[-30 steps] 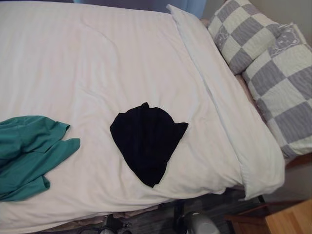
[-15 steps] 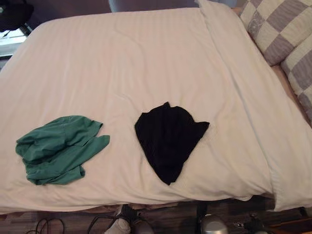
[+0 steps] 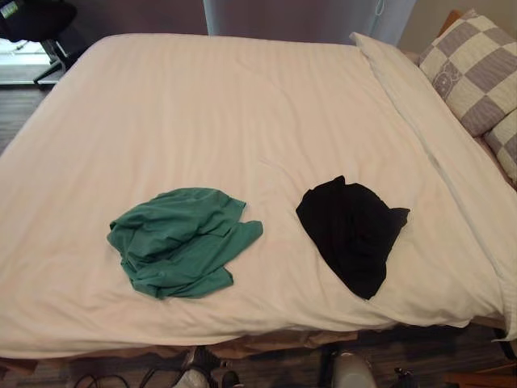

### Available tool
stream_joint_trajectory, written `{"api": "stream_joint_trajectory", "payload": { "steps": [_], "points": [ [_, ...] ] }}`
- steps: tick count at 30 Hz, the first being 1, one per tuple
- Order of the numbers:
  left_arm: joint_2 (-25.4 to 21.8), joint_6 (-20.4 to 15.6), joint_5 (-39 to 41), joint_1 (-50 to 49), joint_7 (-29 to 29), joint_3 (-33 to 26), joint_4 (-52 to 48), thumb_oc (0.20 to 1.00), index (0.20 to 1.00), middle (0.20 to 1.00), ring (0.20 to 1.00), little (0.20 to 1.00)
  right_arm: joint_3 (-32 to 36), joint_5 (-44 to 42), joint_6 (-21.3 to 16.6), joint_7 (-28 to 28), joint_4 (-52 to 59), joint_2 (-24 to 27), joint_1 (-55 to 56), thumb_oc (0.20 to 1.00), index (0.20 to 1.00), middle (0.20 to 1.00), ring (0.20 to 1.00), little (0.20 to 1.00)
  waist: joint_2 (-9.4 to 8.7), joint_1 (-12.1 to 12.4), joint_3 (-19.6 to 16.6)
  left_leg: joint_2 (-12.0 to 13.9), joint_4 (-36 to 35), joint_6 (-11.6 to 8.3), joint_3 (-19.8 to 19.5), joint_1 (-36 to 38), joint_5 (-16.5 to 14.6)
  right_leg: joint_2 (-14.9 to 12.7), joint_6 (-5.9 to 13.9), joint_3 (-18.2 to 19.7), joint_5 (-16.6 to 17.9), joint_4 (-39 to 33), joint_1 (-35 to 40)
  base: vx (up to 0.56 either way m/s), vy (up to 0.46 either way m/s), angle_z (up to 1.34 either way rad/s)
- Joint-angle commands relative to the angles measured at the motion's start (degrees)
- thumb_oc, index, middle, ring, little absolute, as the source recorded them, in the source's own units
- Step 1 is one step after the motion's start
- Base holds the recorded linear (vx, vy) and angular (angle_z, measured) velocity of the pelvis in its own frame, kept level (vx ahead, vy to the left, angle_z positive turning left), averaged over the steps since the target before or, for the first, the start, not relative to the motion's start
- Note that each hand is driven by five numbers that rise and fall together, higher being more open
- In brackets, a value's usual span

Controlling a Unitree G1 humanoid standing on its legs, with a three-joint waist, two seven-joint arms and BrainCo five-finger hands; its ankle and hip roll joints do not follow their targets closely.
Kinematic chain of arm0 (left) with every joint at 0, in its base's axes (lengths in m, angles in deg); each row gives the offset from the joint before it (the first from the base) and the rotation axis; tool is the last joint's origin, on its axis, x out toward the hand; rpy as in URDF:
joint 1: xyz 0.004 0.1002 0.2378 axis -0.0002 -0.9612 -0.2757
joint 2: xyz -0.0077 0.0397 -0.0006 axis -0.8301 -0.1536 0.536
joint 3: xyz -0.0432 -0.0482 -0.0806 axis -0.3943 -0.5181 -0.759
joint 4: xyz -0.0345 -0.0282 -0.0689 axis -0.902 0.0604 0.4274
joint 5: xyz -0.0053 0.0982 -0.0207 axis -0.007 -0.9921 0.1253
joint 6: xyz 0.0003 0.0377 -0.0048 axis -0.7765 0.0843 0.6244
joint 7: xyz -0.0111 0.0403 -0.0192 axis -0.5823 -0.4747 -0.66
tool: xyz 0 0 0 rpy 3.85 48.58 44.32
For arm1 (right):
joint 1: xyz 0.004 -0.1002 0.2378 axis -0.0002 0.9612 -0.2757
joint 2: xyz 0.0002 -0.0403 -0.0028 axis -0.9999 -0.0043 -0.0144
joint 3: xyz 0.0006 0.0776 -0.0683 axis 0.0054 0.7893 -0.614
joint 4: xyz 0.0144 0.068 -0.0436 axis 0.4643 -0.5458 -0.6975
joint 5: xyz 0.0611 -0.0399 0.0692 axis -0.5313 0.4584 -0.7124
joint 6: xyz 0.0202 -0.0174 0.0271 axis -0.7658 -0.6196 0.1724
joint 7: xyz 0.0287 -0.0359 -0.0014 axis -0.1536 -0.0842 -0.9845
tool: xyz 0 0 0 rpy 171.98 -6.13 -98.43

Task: Tidy up the quilt and then pick up the clothes from the bed and put them into the laundry hamper.

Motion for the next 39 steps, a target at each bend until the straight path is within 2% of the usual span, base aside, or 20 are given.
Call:
{"api": "stream_joint_trajectory", "payload": {
  "steps": [1,2,3,4,5,8,9,10,11,12,13,15,16,19,23,25,28,32,33,39],
  "points": [
    [0.21,0.09,-1.98,3.02,-0.56,0.12,-0.49,1.000,1.000,1.000,1.000,1.000,-2.01,2.36,-1.60,1.23,1.47,-1.79,-5.75,1.000,1.000,1.000,1.000,1.000,0.30,0.03,3.93,-5.63,-1.01,2.58,1.03,0.07,0.39,1.62,1.64,4.37,0.11,1.82,2.07,-0.10,0.119,0.20],
    [0.85,-0.10,-1.29,3.26,-0.57,0.04,-0.41,1.000,1.000,1.000,1.000,1.000,-2.28,2.34,-1.53,1.06,1.40,-1.96,-6.11,1.000,1.000,1.000,1.000,1.000,-0.12,0.67,3.59,-6.79,-0.56,2.70,0.53,-0.64,0.09,1.88,-0.11,4.43,-1.99,-4.09,6.88,-0.05,0.029,0.07],
    [0.84,-0.10,-1.29,3.29,-0.57,0.04,-0.40,1.000,1.000,1.000,1.000,1.000,-2.27,2.34,-1.53,1.06,1.39,-1.97,-6.14,1.000,1.000,1.000,1.000,1.000,-0.03,0.63,3.58,-6.68,-0.53,2.69,0.47,-0.73,0.15,2.01,-0.14,4.35,-1.75,-4.43,6.98,-0.04,-0.014,-0.10],
    [1.86,-0.50,-1.07,3.28,-0.87,-0.23,-0.56,1.000,1.000,1.000,1.000,1.000,-2.89,2.95,-1.19,1.17,1.01,-2.06,-6.74,1.000,1.000,1.000,1.000,1.000,-0.04,1.57,2.25,-8.77,1.41,2.79,1.10,-3.28,-0.03,2.17,-1.62,6.00,-1.92,-15.86,11.30,-0.11,0.105,-0.03],
    [-2.74,-2.82,1.14,1.04,3.54,-3.24,-0.15,1.000,1.000,1.000,1.000,1.000,-2.24,2.74,-1.66,1.88,0.63,0.17,-7.28,1.000,1.000,1.000,1.000,1.000,1.81,2.72,2.52,-10.19,4.06,2.74,1.21,-6.01,0.02,1.29,-1.48,6.61,-1.63,-20.59,12.63,-0.18,0.148,-0.21],
    [3.04,-1.55,0.87,4.61,0.32,-0.97,0.06,1.000,1.000,1.000,1.000,1.000,-4.05,5.62,-0.21,1.16,-0.55,1.67,-9.99,1.000,1.000,1.000,1.000,1.000,3.23,1.84,3.25,-10.53,9.87,1.17,3.75,-11.05,-0.17,-1.07,-1.16,8.51,0.42,-26.61,13.14,-0.21,0.192,-0.23],
    [3.05,-1.55,0.87,4.61,0.32,-0.97,0.06,1.000,1.000,1.000,1.000,1.000,-4.05,5.62,-0.21,1.16,-0.55,1.67,-9.99,1.000,1.000,1.000,1.000,1.000,3.24,1.85,3.24,-10.52,9.91,1.17,3.75,-11.09,-0.19,-1.06,-1.16,8.51,0.43,-26.62,13.12,-0.32,0.205,-0.22],
    [4.62,-1.49,0.44,5.01,-0.09,-0.46,0.84,1.000,1.000,1.000,1.000,1.000,-4.27,6.61,0.04,0.77,-1.45,1.86,-10.98,1.000,1.000,1.000,1.000,1.000,3.11,1.17,3.45,-8.25,11.84,-0.64,4.63,-11.61,-1.10,-3.32,-0.45,8.24,1.95,-27.94,11.93,-0.22,0.134,-0.21],
    [4.64,-1.51,0.43,5.02,-0.11,-0.47,0.88,1.000,1.000,1.000,1.000,1.000,-4.28,6.61,0.04,0.76,-1.46,1.87,-10.98,1.000,1.000,1.000,1.000,1.000,3.16,1.21,3.50,-8.18,12.00,-0.67,4.65,-11.60,-1.24,-3.27,-0.45,8.27,1.93,-27.94,11.98,-0.37,0.275,-0.38],
    [4.82,-1.46,0.07,4.60,-0.66,-0.45,1.13,1.000,1.000,1.000,1.000,1.000,-3.88,6.26,0.00,0.92,-1.54,1.68,-10.59,1.000,1.000,1.000,1.000,1.000,2.16,0.56,2.89,-4.94,13.19,-0.78,3.88,-9.18,-2.94,-5.40,0.20,8.44,3.87,-27.69,10.45,-0.14,0.140,-0.26],
    [4.82,-1.46,0.07,4.58,-0.67,-0.44,1.13,1.000,1.000,1.000,1.000,1.000,-3.88,6.26,0.01,0.92,-1.53,1.69,-10.56,1.000,1.000,1.000,1.000,1.000,2.19,0.56,2.92,-4.89,13.22,-0.80,3.86,-9.12,-3.00,-5.36,0.20,8.42,3.84,-27.69,10.53,-0.18,0.274,-0.17],
    [4.86,-1.15,-0.84,3.96,-0.66,0.03,1.58,1.000,1.000,1.000,1.000,1.000,-2.72,5.67,-0.12,1.43,-1.94,2.06,-9.27,1.000,1.000,1.000,1.000,1.000,1.77,-0.79,0.50,-0.08,10.57,-1.54,4.37,-3.69,-1.63,-7.50,1.23,7.39,5.36,-27.88,8.99,-0.09,0.377,-0.12],
    [5.08,-1.04,-1.26,3.73,-0.41,0.85,1.71,1.000,1.000,1.000,1.000,1.000,-2.36,4.73,-0.18,2.00,-2.27,1.46,-7.90,1.000,1.000,1.000,1.000,1.000,2.44,-1.30,-0.23,-0.61,5.58,-1.70,0.88,-0.30,-2.54,-7.16,1.98,7.12,6.31,-27.87,8.23,-0.06,0.359,-0.15],
    [5.19,-0.68,-2.39,4.36,0.31,1.73,2.27,1.000,1.000,1.000,1.000,1.000,-1.01,4.13,0.21,2.39,-2.92,0.53,-7.13,1.000,1.000,1.000,1.000,1.000,2.27,-2.71,-0.20,-1.20,0.62,-2.05,2.13,1.21,-2.47,-8.52,2.96,7.48,8.98,-27.69,6.39,-0.10,0.326,0.05],
    [3.79,-0.38,-2.34,6.39,-0.40,1.41,1.78,1.000,1.000,1.000,1.000,1.000,0.11,1.11,0.28,2.90,-2.24,-2.76,-7.75,1.000,1.000,1.000,1.000,1.000,0.95,-2.22,0.52,-3.59,-2.02,-0.67,3.73,0.78,-2.86,-10.15,4.99,6.94,12.57,-26.39,2.17,-0.20,0.222,0.12],
    [3.12,-0.42,-1.72,6.49,-0.62,0.93,1.80,1.000,1.000,1.000,1.000,1.000,-0.24,0.33,-0.21,2.98,-1.86,-3.29,-8.02,1.000,1.000,1.000,1.000,1.000,1.17,-1.73,1.25,-3.92,-2.02,0.03,4.72,0.20,-2.53,-9.14,4.12,6.17,10.32,-22.56,2.55,-0.29,0.232,-0.36],
    [2.51,-0.01,0.82,5.49,-0.51,-1.27,3.02,1.000,1.000,1.000,1.000,1.000,0.20,-0.42,-0.57,2.66,-2.61,-3.25,-7.54,1.000,1.000,1.000,1.000,1.000,1.40,-0.63,1.22,-4.71,-2.02,1.09,5.21,-0.68,-1.77,-5.17,2.65,7.52,5.28,-18.63,4.61,-0.16,0.144,-0.45],
    [2.12,0.36,3.21,3.72,-0.73,-4.53,4.73,1.000,1.000,1.000,1.000,1.000,1.70,-0.77,-0.18,1.94,-4.05,-2.98,-6.72,1.000,1.000,1.000,1.000,1.000,0.51,0.79,-0.22,-5.41,-2.02,1.12,5.24,-0.80,-1.53,-5.90,2.42,5.16,5.83,-22.60,7.70,0.00,-0.047,-0.08],
    [1.64,0.04,7.04,1.06,-1.36,-8.97,5.80,1.000,1.000,1.000,1.000,1.000,4.10,-1.46,-0.09,1.00,-5.19,-1.53,-6.14,1.000,1.000,1.000,1.000,1.000,0.21,1.66,-1.45,-5.37,-2.02,0.85,6.12,-0.33,-1.57,-6.57,3.09,3.46,6.79,-26.80,10.62,0.05,-0.064,0.05],
    [-4.00,0.41,14.13,-4.67,-2.35,-21.72,10.10,1.000,1.000,1.000,1.000,1.000,14.00,-8.13,-1.54,-1.46,-5.17,3.23,-3.43,1.000,1.000,1.000,1.000,1.000,-0.15,1.80,-1.93,-4.94,-2.02,0.46,6.01,0.61,-0.94,-6.94,3.29,2.92,7.41,-27.88,12.69,0.03,-0.044,0.00]
  ]
}}
